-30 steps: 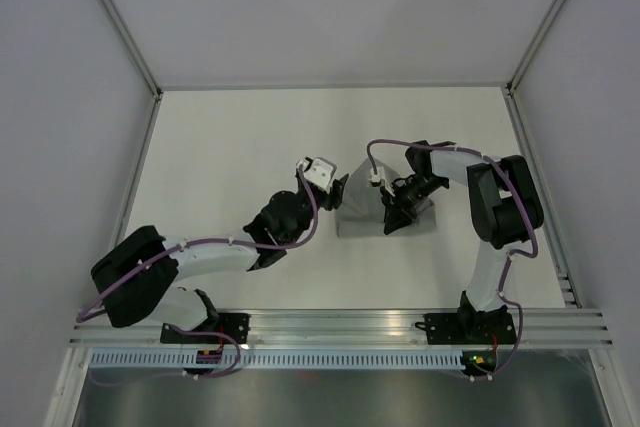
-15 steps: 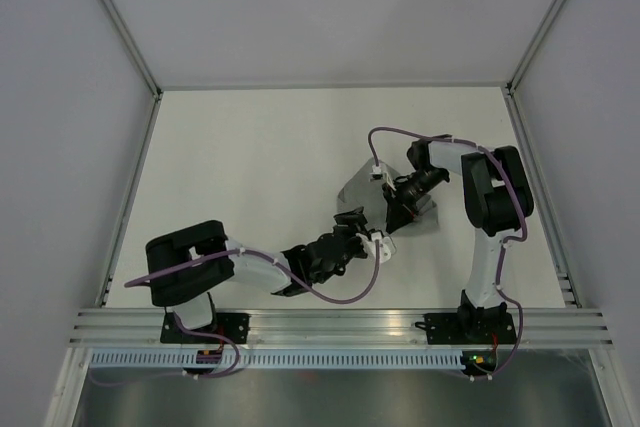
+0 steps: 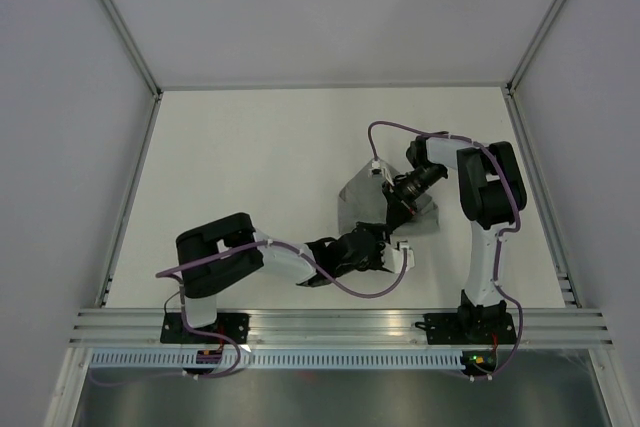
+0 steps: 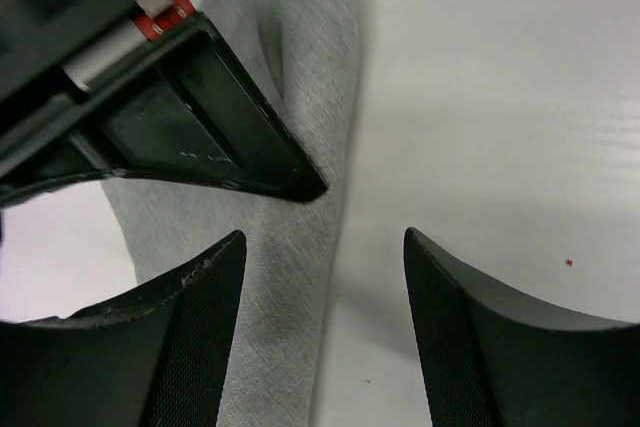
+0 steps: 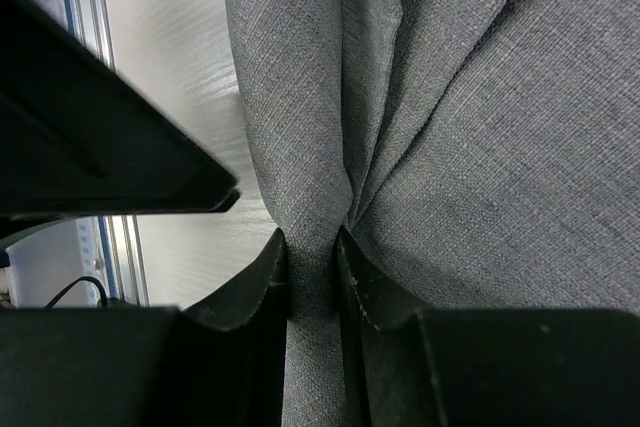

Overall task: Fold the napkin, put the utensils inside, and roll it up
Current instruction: Roll the napkin with the utensil

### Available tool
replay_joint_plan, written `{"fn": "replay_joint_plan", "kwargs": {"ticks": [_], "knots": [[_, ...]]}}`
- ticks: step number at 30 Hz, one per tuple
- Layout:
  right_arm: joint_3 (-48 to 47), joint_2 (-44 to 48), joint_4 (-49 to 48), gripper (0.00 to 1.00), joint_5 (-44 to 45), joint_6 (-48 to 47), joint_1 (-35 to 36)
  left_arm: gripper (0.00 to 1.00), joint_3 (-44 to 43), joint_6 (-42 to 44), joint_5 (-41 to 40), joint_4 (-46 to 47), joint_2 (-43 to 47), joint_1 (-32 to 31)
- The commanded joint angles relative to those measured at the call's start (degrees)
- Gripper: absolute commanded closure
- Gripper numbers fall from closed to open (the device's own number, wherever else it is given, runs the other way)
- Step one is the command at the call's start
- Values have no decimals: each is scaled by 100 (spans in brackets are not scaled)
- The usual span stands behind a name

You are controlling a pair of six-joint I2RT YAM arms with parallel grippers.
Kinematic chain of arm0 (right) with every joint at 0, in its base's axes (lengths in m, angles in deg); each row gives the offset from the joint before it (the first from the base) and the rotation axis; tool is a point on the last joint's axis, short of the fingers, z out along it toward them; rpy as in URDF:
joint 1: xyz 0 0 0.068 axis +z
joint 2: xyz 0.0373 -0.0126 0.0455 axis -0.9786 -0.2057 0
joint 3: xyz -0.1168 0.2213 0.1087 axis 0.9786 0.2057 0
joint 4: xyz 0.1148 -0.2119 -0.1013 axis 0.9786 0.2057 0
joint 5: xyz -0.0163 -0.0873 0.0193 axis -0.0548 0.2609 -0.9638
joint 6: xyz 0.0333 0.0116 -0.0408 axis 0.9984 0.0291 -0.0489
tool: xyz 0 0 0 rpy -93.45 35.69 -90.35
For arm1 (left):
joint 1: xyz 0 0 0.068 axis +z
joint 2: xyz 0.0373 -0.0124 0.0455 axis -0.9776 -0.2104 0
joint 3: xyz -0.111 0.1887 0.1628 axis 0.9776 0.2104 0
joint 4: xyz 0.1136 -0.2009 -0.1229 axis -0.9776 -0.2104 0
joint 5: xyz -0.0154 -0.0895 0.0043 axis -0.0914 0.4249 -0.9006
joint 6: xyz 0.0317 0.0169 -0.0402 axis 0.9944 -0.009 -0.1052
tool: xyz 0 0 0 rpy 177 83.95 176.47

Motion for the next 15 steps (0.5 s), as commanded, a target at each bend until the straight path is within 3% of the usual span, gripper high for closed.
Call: {"fn": "replay_joint_plan", "kwargs": {"ticks": [1, 5, 6, 10, 15], "knots": [[-9, -318, -462, 100, 497, -139, 1, 30, -235, -56, 331, -131, -176, 237], [-53, -371, -418, 100, 515, -148, 1, 28, -349, -39, 374, -105, -325, 352], [-71, -389, -409, 99, 515, -139, 1, 22, -393, -4, 340, -105, -360, 370], [-115, -433, -365, 99, 506, -121, 1, 22, -542, 5, 330, -166, -580, 423], [-150, -494, -330, 99, 524, -95, 1, 34, -639, -143, 550, -552, -615, 440]]}}
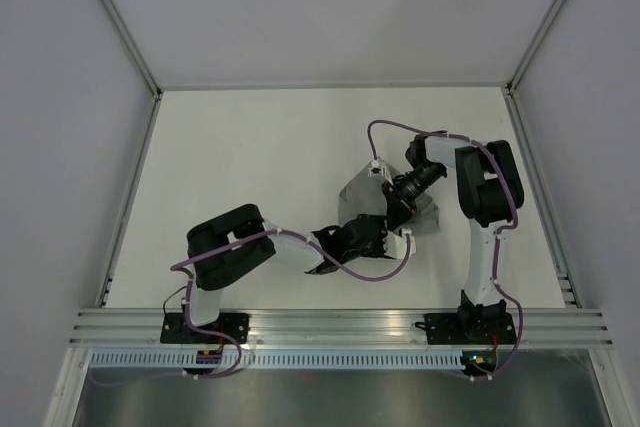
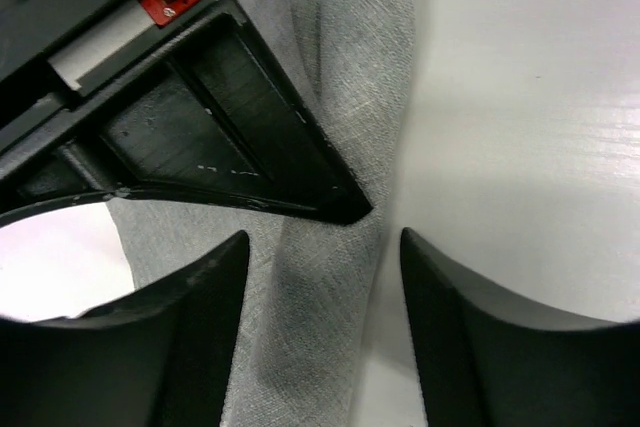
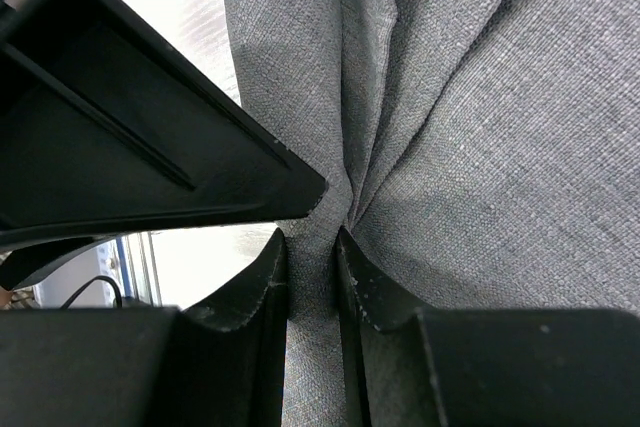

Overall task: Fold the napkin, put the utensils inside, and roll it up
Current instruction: Roll the napkin with the utensil

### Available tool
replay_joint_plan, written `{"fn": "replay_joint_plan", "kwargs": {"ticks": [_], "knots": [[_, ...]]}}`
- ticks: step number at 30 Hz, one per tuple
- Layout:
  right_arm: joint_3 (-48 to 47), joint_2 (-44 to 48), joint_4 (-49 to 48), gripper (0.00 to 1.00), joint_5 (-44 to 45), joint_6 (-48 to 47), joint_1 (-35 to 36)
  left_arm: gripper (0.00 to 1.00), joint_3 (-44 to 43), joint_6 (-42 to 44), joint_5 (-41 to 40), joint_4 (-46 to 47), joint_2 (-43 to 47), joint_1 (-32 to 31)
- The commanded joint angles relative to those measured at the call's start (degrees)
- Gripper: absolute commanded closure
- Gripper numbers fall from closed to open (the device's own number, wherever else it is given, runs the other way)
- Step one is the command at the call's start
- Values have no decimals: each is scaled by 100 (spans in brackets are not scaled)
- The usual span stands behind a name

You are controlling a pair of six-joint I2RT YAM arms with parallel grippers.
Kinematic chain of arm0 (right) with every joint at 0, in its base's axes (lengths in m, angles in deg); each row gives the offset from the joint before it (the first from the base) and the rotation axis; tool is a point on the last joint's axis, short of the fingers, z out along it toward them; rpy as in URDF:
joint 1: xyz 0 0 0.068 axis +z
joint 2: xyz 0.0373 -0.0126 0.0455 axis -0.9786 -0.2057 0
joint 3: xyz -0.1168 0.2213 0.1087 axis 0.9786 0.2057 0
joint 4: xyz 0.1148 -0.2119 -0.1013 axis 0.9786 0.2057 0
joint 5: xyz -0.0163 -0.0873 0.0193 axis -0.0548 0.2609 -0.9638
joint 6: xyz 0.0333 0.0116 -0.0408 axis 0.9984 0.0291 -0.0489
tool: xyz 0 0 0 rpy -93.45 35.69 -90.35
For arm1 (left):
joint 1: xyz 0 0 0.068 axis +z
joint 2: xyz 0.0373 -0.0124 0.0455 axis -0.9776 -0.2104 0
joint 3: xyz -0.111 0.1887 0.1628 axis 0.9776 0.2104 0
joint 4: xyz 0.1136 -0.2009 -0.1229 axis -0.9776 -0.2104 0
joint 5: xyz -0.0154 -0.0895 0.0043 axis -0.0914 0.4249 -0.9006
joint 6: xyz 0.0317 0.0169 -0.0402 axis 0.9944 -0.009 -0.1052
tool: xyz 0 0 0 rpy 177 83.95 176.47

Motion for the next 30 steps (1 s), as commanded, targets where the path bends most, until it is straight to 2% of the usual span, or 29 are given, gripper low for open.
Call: {"fn": "replay_joint_plan", "kwargs": {"ticks": [1, 6, 10, 12, 13, 14, 17, 18, 20, 21, 22, 25, 30], "knots": [[-6, -324, -524, 100, 546, -189, 7, 37, -189, -174, 349, -375, -124, 19], [-32, -298, -481, 100, 528, -154, 7, 54, -347, -438, 578, -823, -317, 54], [-6, -219, -498, 100, 528, -110, 7, 77, -549, -754, 841, -1175, -449, 141], [29, -139, -516, 100, 528, -66, 7, 84, -585, -921, 938, -1263, -458, 177], [38, -96, -524, 100, 528, -31, 7, 94, -602, -974, 973, -1351, -458, 220], [64, -17, -542, 100, 519, 4, 7, 98, -646, -1018, 1122, -1447, -466, 229], [117, 167, -603, 96, 432, 101, 7, 98, -822, -1176, 1482, -1912, -528, 291], [135, 212, -647, 84, 405, 153, 7, 98, -866, -1246, 1570, -1992, -554, 317], [196, 387, -796, 71, 361, 417, 7, 98, -901, -1378, 1799, -2124, -554, 361], [231, 466, -858, 59, 361, 470, -2, 98, -901, -1448, 1843, -2143, -554, 414], [275, 580, -980, 54, 378, 749, -10, 98, -901, -1493, 2044, -2195, -546, 458], [486, 1107, -1542, 46, 501, 1198, -19, 98, -875, -1677, 2265, -2257, -546, 572], [688, 1978, -2516, 44, 712, 2394, -151, 98, -962, -2002, 2599, -2476, -589, 756]]}}
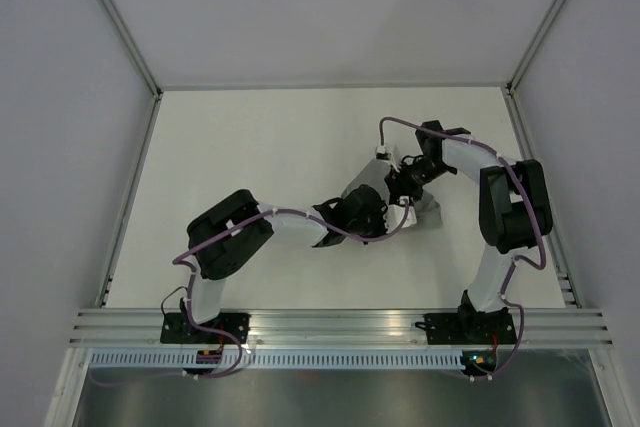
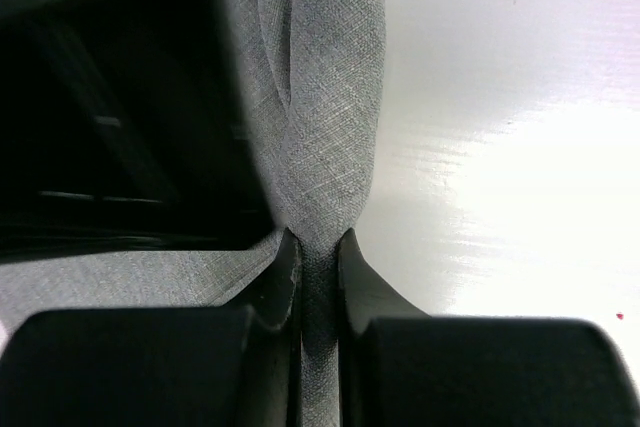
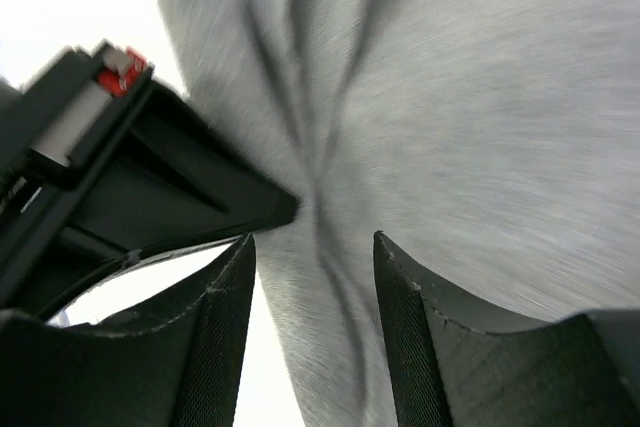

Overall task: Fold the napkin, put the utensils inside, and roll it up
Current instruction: Roll the napkin with the utensil

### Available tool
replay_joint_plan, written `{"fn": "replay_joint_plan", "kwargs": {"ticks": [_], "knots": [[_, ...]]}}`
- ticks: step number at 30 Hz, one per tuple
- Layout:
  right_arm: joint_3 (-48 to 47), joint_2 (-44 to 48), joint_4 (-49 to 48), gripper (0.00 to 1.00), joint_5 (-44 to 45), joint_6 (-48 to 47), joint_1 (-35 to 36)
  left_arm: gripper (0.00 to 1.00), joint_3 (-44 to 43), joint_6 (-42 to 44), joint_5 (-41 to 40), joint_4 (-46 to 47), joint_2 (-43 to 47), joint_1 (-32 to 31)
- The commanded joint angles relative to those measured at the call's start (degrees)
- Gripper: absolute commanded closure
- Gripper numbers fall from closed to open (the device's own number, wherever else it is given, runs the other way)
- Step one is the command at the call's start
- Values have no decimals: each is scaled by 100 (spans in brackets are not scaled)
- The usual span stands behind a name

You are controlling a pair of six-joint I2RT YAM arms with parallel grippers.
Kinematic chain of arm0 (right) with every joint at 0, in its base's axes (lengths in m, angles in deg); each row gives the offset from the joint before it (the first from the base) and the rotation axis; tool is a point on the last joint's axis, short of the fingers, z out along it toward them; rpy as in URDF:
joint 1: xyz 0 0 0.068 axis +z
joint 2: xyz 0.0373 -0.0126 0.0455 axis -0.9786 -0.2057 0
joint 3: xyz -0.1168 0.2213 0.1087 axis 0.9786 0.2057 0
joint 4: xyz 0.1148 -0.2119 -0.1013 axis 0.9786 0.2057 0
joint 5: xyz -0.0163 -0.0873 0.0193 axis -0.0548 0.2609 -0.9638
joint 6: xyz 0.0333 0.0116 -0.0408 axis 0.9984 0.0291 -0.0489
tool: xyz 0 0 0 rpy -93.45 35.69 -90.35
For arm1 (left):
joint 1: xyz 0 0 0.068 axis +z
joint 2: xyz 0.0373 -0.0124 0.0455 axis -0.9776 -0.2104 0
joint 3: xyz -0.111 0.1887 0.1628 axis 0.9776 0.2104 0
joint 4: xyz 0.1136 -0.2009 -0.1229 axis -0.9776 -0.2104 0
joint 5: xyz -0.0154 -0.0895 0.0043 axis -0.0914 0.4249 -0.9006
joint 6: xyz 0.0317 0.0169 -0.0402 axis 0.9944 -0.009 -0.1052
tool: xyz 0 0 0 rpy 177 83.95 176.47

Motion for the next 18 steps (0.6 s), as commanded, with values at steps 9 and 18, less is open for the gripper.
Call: {"fn": "replay_joint_plan", "kwargs": {"ticks": [9, 18], "knots": [[1069, 1891, -2960, 50, 629, 2244, -1033, 98, -117, -1231, 1808, -1331, -432, 463], [2607, 3675, -3153, 40, 724, 776, -1141, 98, -961, -1601, 3442, -2675, -985, 982]]}}
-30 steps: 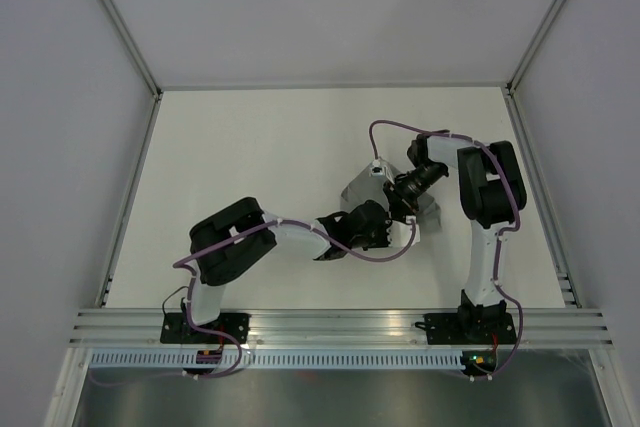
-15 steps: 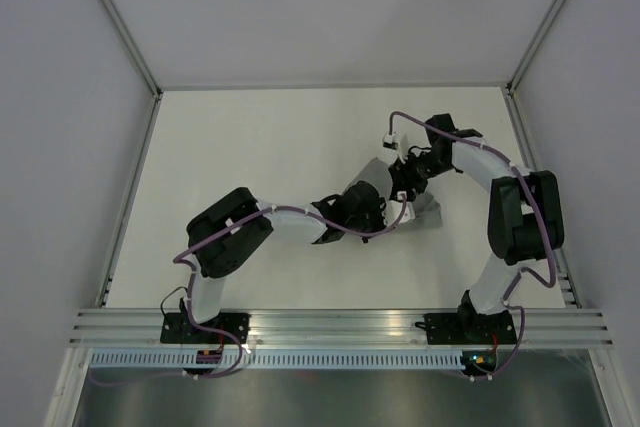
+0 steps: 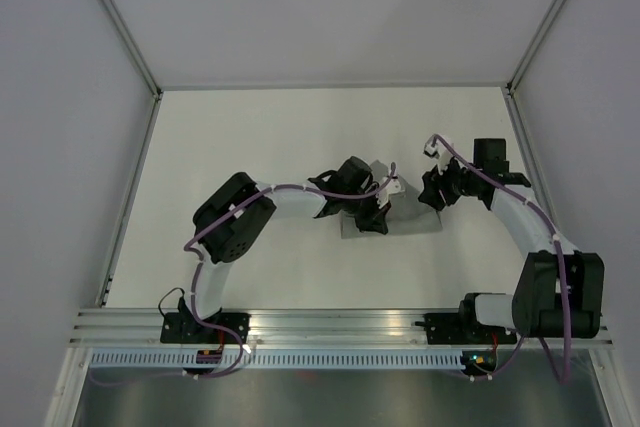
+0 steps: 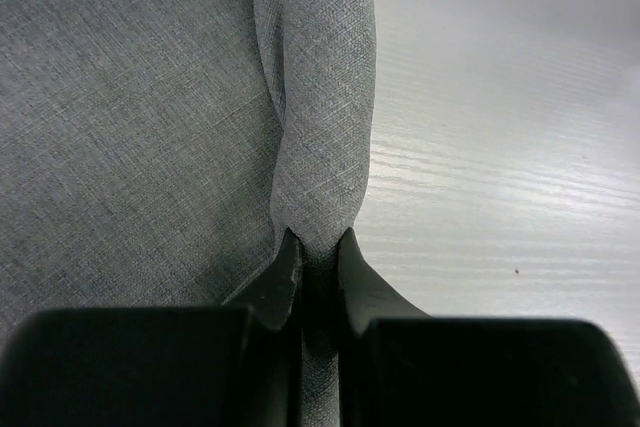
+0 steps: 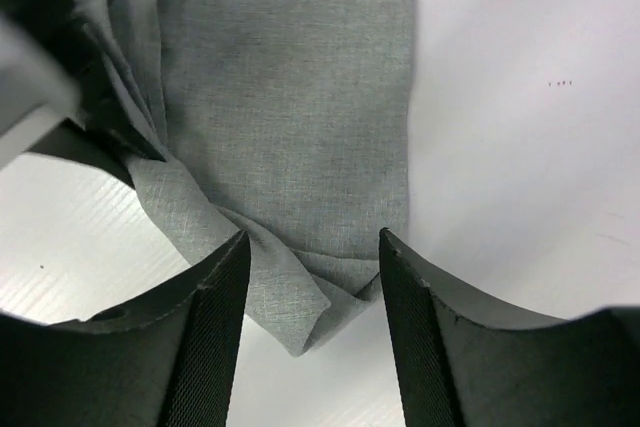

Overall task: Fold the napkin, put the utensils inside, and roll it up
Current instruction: Roll the napkin with the utensil

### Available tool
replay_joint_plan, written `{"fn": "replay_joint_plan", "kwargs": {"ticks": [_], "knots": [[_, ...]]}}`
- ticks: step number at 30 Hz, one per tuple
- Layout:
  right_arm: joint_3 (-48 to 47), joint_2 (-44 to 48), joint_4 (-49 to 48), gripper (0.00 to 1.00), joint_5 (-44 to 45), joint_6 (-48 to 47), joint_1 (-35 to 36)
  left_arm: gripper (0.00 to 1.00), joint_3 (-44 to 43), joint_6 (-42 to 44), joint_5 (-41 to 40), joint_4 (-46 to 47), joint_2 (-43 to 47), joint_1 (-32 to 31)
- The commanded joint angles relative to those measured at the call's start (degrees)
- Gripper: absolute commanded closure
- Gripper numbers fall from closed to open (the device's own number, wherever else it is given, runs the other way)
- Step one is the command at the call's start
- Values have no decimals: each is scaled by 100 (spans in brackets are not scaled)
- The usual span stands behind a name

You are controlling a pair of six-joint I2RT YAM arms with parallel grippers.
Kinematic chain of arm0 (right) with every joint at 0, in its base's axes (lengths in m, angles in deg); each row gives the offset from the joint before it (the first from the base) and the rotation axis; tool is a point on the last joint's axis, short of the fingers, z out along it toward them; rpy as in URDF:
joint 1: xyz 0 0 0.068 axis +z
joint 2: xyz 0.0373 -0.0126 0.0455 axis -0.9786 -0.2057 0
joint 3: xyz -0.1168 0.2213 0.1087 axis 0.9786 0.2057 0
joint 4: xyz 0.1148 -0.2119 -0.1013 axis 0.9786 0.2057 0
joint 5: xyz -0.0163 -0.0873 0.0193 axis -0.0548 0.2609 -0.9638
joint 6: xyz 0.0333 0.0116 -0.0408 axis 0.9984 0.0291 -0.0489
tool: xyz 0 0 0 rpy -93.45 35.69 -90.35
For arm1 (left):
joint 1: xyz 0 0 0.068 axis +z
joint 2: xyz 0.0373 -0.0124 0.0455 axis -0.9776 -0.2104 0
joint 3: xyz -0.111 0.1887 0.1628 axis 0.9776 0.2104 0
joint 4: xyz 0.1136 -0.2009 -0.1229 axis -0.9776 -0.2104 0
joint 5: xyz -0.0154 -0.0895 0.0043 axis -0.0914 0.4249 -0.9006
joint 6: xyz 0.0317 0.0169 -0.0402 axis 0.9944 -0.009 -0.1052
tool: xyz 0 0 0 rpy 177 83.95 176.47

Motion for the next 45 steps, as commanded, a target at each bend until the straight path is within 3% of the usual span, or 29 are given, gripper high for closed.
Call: {"fn": "replay_joint_plan", "kwargs": {"ticks": [1, 10, 22, 28, 29, 33, 34, 36, 41, 45], "knots": [[489, 661, -327, 39, 130, -759, 210, 98, -113, -401, 1044, -1622, -594, 86], [1922, 1981, -714, 27, 990, -1499, 1774, 98, -921, -383, 1344, -2818, -1245, 148], [2301, 1490, -1197, 30, 1756, -1341, 2882, 96, -1458, -462, 1098, -3337, -1527, 157], [2460, 1410, -1295, 44, 1976, -1305, 2970, 90, -1599, -462, 1010, -3434, -1580, 166], [2477, 1436, -1338, 55, 2028, -1262, 2970, 88, -1599, -471, 975, -3443, -1571, 174], [2381, 1253, -1207, 66, 2222, -1340, 2962, 82, -1634, -559, 1045, -3434, -1518, 201], [2372, 1191, -1146, 75, 2240, -1340, 2962, 80, -1643, -576, 1062, -3434, -1501, 209], [2320, 1077, -1110, 85, 2275, -1332, 2970, 74, -1678, -637, 1080, -3390, -1448, 218], [2232, 945, -891, 94, 2196, -1384, 2918, 62, -1634, -1147, 1045, -2995, -1150, 341], [1829, 551, -504, 99, 1810, -1507, 2707, 54, -1345, -2059, 861, -2170, -536, 473]]}}
